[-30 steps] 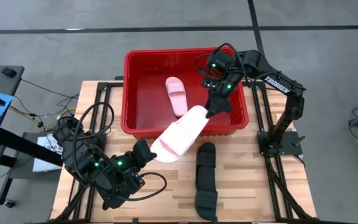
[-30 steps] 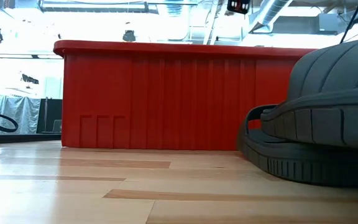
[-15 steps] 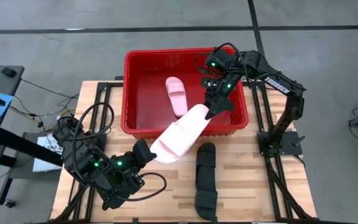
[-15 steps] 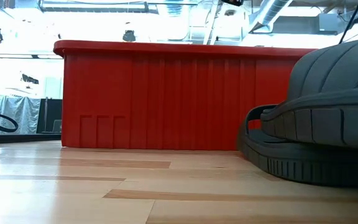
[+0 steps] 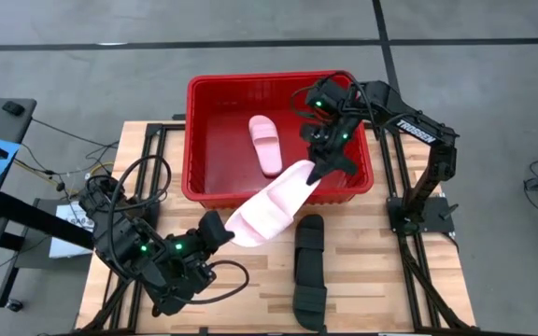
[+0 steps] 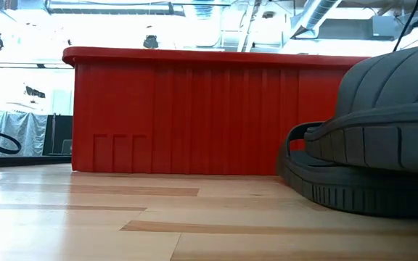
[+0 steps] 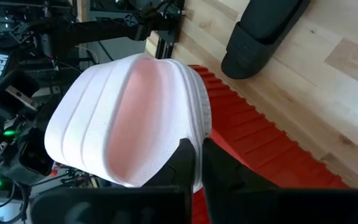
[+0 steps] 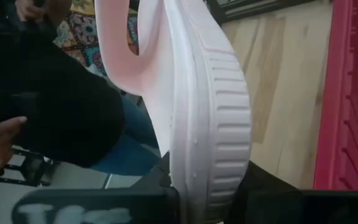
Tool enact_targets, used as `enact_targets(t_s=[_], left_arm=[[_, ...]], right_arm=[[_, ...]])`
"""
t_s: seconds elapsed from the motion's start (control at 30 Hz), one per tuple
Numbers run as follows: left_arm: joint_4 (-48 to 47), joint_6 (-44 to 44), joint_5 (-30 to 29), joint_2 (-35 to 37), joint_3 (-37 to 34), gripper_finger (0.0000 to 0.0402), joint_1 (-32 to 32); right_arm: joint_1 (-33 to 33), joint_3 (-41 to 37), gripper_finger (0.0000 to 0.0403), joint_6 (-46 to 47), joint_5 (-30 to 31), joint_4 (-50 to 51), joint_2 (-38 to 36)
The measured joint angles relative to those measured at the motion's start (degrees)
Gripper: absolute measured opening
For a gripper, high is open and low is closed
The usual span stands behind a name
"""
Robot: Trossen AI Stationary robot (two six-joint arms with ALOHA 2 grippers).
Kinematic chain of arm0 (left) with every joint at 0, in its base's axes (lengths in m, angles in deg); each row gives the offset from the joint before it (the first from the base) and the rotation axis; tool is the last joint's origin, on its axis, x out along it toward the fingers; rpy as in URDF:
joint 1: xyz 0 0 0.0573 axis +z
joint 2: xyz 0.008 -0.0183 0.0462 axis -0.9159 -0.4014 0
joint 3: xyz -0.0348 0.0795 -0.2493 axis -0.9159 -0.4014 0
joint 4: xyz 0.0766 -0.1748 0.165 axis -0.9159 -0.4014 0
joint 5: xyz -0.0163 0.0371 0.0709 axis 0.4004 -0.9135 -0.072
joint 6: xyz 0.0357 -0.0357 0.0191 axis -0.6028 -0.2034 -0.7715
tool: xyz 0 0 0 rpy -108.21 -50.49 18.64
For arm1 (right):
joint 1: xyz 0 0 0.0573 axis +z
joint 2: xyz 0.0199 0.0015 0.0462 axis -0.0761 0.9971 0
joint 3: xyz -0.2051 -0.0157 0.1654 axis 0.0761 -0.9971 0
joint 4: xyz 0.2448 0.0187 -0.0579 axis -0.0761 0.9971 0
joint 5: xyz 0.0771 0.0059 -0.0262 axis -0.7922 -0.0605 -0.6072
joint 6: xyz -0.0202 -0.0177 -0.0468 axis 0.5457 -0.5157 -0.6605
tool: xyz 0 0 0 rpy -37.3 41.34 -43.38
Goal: Pick and place slides into bin
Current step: Put the pink slipper in the red bin
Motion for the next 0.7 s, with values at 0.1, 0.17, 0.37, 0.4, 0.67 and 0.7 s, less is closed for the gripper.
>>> enact_targets(t_s=[0.1,0.17,0.37,0.4,0.67,0.7], left_arm=[[0.0,0.9,0.0,0.0,0.0,0.0005,0.1],[0.0,1.7,0.0,0.0,0.0,0.0011,0.1],[0.2,2.5,-0.8,0.0,0.0,0.0035,-0.1],[0.3,2.5,-1.2,0.0,0.0,0.0038,-0.1],[0.1,6.2,-0.6,0.0,0.0,0.0044,-1.0],[0.1,6.2,-0.9,0.0,0.0,0.0043,-1.0]], right_arm=[[0.0,0.0,0.0049,-0.2,0.0,0.1,0.0],[-0.1,0.0,0.0049,-0.4,-0.1,0.3,0.0],[-2.4,0.0,0.0049,-0.9,-0.5,3.1,-1.2],[-3.0,0.0,0.0049,-1.4,-0.2,3.7,-1.5],[-7.7,0.0,0.0048,-2.3,5.6,5.6,-6.1],[-8.3,0.0,0.0048,-2.1,6.6,5.3,-6.8]])
